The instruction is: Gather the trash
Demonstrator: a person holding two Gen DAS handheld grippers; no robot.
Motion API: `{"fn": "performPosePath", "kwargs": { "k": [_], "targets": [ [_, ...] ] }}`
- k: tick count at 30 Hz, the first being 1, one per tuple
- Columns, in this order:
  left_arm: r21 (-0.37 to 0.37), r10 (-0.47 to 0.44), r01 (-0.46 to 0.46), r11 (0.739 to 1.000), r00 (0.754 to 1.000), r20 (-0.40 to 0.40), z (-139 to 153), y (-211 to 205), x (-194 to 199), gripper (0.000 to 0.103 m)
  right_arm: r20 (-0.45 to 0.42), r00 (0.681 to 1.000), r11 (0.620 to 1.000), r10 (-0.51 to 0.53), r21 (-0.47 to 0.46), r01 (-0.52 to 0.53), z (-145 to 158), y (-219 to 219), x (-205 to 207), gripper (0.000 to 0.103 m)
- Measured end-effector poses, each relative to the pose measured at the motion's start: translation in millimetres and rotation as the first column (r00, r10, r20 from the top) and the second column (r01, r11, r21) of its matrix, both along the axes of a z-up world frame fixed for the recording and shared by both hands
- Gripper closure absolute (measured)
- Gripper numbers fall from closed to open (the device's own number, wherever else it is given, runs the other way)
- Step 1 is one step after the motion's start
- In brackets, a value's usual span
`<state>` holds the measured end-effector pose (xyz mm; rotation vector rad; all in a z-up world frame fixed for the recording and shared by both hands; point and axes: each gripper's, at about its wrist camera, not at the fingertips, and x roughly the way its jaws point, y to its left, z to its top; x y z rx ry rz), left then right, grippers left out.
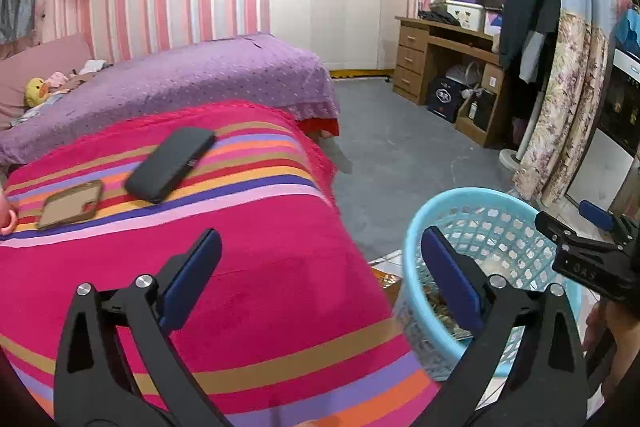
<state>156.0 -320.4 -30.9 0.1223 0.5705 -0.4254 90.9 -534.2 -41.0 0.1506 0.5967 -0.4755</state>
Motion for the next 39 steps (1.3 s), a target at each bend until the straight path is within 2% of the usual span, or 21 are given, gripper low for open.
{"fn": "performPosePath", "kwargs": {
  "k": [2, 6, 11, 16, 24, 28, 32, 39],
  "targets": [
    [0.000, 0.011, -0.011, 1.000, 1.000, 0.015, 6, 13, -6, 0.006, 0.009, 1.000, 1.000, -0.010, -0.021, 0.010, 7, 7, -2, 0.004],
    [-0.003, 0.045, -0.045, 0.999, 0.998, 0.049, 19, 46, -23, 0.006, 0.042, 0.999, 1.000, 0.009, -0.023, -0.008, 24, 28, -11, 0.004],
    [0.016, 0.072, -0.074, 0.997, 0.993, 0.092, 32, 91, -50, 0.006, 0.115, 0.993, 0.999, 0.042, -0.028, -0.039, 52, 76, -26, 0.004],
    [0.011, 0.093, -0.094, 0.995, 0.992, 0.088, 36, 136, -73, 0.006, 0.168, 0.981, 0.995, 0.098, -0.010, -0.098, 72, 130, -47, 0.004],
    [-0.005, 0.141, -0.141, 0.990, 0.987, 0.073, 20, 189, -106, 0.006, 0.163, 0.967, 0.980, 0.197, -0.048, -0.192, 56, 210, -87, 0.004],
    [-0.034, 0.164, -0.162, 0.986, 0.983, 0.082, 16, 207, -119, 0.006, 0.176, 0.952, 0.966, 0.250, -0.118, -0.232, 53, 240, -97, 0.004],
    [-0.023, 0.180, -0.178, 0.984, 0.975, 0.132, 16, 210, -123, 0.006, 0.195, 0.936, 0.953, 0.292, -0.148, -0.266, 53, 257, -101, 0.004],
    [-0.047, 0.195, -0.190, 0.981, 0.968, 0.158, 16, 216, -125, 0.005, 0.200, 0.931, 0.949, 0.305, -0.139, -0.281, 49, 265, -101, 0.004]
  ]
}}
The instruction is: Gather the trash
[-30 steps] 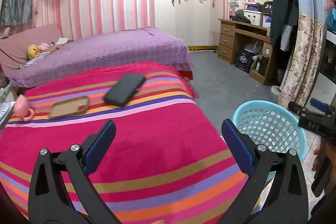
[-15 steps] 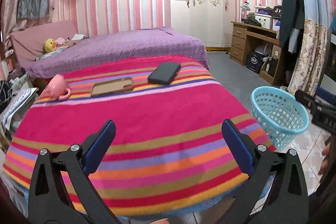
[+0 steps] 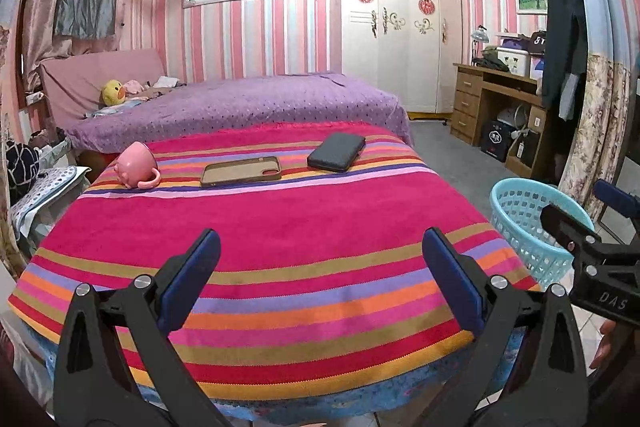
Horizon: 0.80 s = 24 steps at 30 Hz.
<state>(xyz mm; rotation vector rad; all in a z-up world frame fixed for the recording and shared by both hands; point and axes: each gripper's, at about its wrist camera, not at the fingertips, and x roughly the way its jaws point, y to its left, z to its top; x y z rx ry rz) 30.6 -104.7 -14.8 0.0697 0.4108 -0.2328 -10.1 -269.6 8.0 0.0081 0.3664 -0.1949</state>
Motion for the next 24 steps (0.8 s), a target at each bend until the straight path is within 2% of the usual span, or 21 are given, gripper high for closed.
{"fn": "performPosePath", "kwargs": {
  "k": [4, 24],
  "targets": [
    [0.016, 0.004, -0.004, 1.000, 1.000, 0.029, 1.4, -1.6, -5.0, 0.005, 0.003, 1.000, 1.000, 0.001, 0.000, -0.001, -0.2, 0.1, 1.0, 0.004],
    [0.021, -0.001, 0.000, 1.000, 0.999, 0.043, -5.3, -2.0, -9.8, 0.005, 0.043, 0.999, 0.999, -0.023, -0.026, 0.024, 4.4, 3.7, -8.1, 0.004]
  ]
}}
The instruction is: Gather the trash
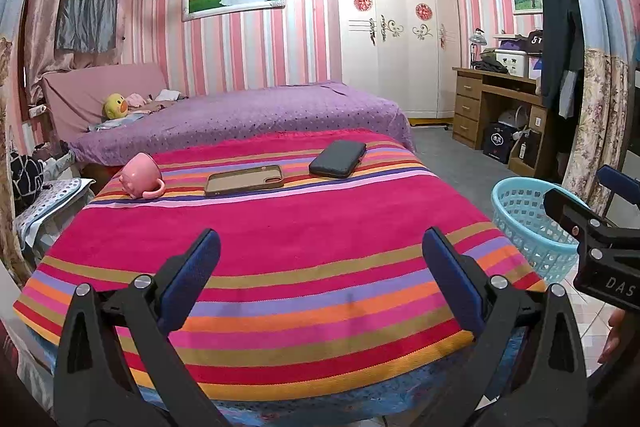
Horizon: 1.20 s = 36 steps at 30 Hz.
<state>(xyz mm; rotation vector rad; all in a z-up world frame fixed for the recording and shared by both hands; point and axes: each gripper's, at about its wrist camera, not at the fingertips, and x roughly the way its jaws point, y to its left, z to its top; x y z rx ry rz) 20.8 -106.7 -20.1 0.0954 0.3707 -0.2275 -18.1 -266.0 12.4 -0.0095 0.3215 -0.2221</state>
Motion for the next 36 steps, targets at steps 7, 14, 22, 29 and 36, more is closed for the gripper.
{"fn": "performPosePath", "kwargs": {
  "k": [7, 14, 22, 29, 36],
  "targets": [
    [-0.002, 0.002, -0.002, 1.000, 1.000, 0.001, -0.2, -0.5, -0.6, 0.005, 0.000, 1.000, 1.000, 0.001, -0.001, -0.001, 0.2, -0.8, -0.2, 0.004],
    [-0.004, 0.004, -0.004, 1.000, 1.000, -0.003, 0.7, 0.4, -0.5, 0.005, 0.004, 1.000, 1.000, 0.005, -0.015, -0.005, 0.6, -1.5, -1.4, 0.004],
    [-0.004, 0.004, -0.004, 1.000, 1.000, -0.001, 0.9, 0.7, -0.8, 0.005, 0.003, 1.000, 1.000, 0.005, -0.015, -0.005, 0.3, -1.1, -1.2, 0.004],
    [0.000, 0.004, -0.004, 1.000, 1.000, 0.000, 1.0, 0.8, -1.3, 0.005, 0.002, 1.000, 1.000, 0.005, -0.016, -0.005, -0.5, -0.9, -1.1, 0.004],
    [-0.004, 0.001, -0.001, 1.000, 1.000, -0.002, 2.5, 0.5, -2.4, 0.006, 0.003, 1.000, 1.000, 0.005, -0.016, -0.005, -0.5, -0.5, -1.1, 0.004]
  ]
}}
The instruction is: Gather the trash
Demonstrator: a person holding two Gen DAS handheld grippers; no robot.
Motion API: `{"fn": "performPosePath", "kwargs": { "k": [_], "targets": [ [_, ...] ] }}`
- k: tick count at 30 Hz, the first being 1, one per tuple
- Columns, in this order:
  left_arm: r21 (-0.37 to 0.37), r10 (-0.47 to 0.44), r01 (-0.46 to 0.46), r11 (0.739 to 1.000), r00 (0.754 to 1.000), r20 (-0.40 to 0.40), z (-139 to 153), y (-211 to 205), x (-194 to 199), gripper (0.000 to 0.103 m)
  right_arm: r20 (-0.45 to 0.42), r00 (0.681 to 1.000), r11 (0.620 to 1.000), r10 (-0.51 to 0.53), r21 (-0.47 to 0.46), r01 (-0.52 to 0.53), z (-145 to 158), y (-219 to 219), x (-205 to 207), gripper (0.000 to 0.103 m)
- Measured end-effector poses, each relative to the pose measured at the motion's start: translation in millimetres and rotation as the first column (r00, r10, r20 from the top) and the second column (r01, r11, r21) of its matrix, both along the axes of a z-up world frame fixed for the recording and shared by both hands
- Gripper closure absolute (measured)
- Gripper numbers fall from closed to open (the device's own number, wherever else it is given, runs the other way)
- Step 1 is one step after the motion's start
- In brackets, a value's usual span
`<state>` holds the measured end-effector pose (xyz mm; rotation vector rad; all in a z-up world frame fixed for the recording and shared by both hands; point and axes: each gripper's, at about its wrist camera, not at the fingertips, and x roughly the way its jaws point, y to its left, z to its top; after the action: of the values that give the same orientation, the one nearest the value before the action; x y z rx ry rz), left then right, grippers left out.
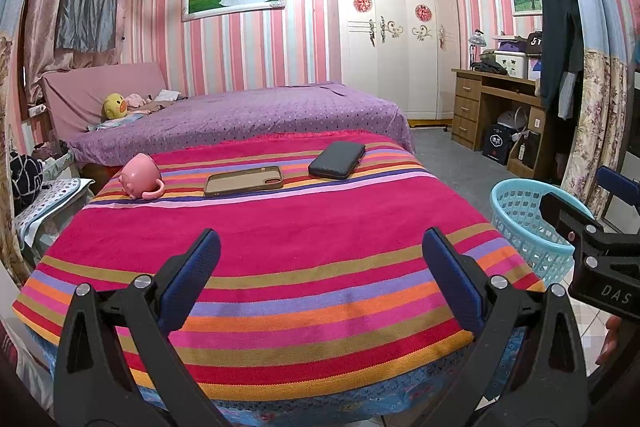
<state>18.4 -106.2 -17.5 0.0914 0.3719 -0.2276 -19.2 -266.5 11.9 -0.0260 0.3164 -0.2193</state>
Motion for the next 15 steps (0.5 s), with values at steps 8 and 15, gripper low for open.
{"fn": "performPosePath", "kwargs": {
  "k": [8, 15],
  "targets": [
    [0.000, 0.001, -0.001, 1.000, 1.000, 0.006, 4.3, 1.3, -1.5, 0.006, 0.001, 1.000, 1.000, -0.001, -0.001, 0.001, 0.0, 0.0, 0.2, 0.004],
    [-0.002, 0.001, -0.001, 1.000, 1.000, 0.005, 5.0, 1.3, -0.9, 0.005, 0.001, 1.000, 1.000, -0.002, -0.002, 0.002, -0.3, 0.1, 0.3, 0.004]
  ]
}}
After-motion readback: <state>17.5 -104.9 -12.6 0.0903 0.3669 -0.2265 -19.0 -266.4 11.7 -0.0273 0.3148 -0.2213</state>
